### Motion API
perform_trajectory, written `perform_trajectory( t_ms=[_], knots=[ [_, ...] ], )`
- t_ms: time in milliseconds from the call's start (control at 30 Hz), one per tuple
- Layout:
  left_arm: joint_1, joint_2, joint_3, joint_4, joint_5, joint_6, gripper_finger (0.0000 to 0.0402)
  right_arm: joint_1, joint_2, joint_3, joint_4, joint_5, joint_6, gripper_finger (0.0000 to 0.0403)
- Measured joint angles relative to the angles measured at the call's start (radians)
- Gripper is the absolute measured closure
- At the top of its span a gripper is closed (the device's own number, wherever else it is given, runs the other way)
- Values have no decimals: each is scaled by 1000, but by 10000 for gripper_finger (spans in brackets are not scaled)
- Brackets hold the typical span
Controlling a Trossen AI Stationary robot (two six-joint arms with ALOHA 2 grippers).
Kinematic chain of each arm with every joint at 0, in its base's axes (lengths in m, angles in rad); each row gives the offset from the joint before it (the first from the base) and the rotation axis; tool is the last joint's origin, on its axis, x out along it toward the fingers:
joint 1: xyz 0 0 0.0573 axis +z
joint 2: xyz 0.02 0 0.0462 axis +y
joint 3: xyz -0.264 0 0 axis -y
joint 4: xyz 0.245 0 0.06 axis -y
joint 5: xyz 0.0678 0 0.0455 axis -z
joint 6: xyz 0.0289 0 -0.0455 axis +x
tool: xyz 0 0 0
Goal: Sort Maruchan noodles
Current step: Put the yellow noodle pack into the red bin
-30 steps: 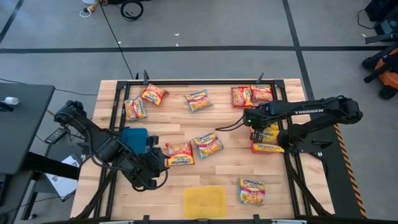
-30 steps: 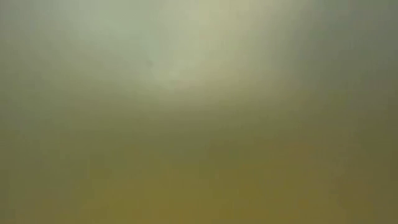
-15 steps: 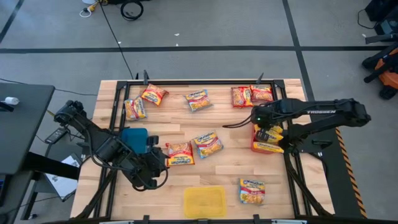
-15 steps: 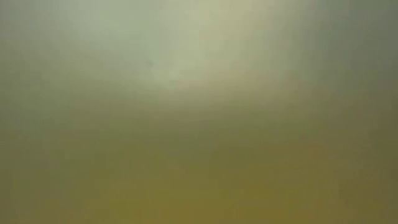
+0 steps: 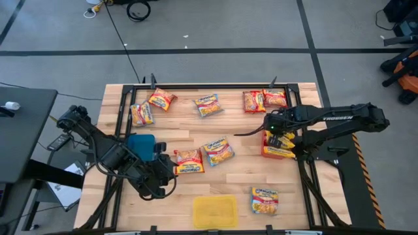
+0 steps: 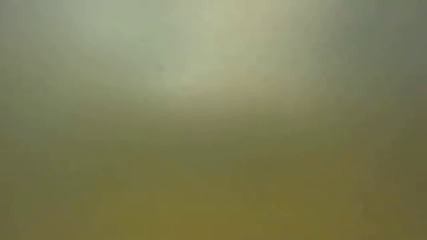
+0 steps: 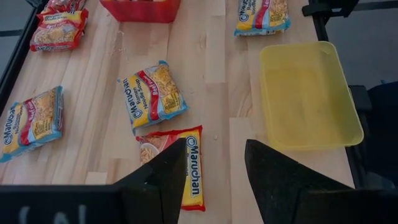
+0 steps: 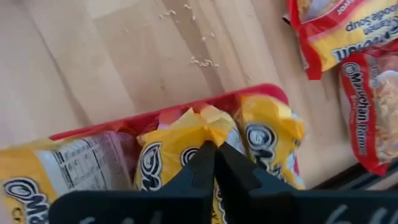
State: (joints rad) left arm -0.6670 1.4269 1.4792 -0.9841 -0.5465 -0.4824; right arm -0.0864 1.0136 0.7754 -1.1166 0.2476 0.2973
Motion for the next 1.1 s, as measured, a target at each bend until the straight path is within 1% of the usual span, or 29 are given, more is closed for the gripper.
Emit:
perform_trajectory(
  t_ms=[67, 167, 267, 333, 367, 433, 500, 633, 767, 900, 1100],
  knots=[
    [0, 0, 0, 0, 0, -4, 235, 0, 3, 26, -9, -1, -16, 363],
    [0, 0, 0, -1, 0, -4, 235, 9, 1, 104, -18, -9, -28, 334],
    [0, 0, 0, -1, 0, -4, 235, 46, -1, 184, -29, -12, -27, 303],
    [0, 0, 0, -1, 0, -4, 235, 85, -1, 214, -26, -54, -8, 286],
    [0, 0, 0, 0, 0, -4, 235, 108, -1, 218, -15, -101, 12, 280],
    [-5, 0, 0, 0, 0, -5, 235, 174, 0, 207, 27, -199, 68, 274],
    [-15, 0, 0, 0, -4, -6, 235, 270, 10, 176, 56, -243, 136, 275],
    [-46, 0, 0, 0, -28, -29, 235, 453, 67, 115, 67, -229, 296, 277],
    [-73, 0, 0, 1, -46, -50, 235, 550, 142, 95, 65, -236, 394, 277],
    [-84, 0, 0, 7, -61, -56, 235, 559, 192, 95, 9, -146, 425, 278],
    [-84, 0, 0, 7, -63, -38, 235, 483, 210, 95, -229, 49, 491, 278]
  ],
)
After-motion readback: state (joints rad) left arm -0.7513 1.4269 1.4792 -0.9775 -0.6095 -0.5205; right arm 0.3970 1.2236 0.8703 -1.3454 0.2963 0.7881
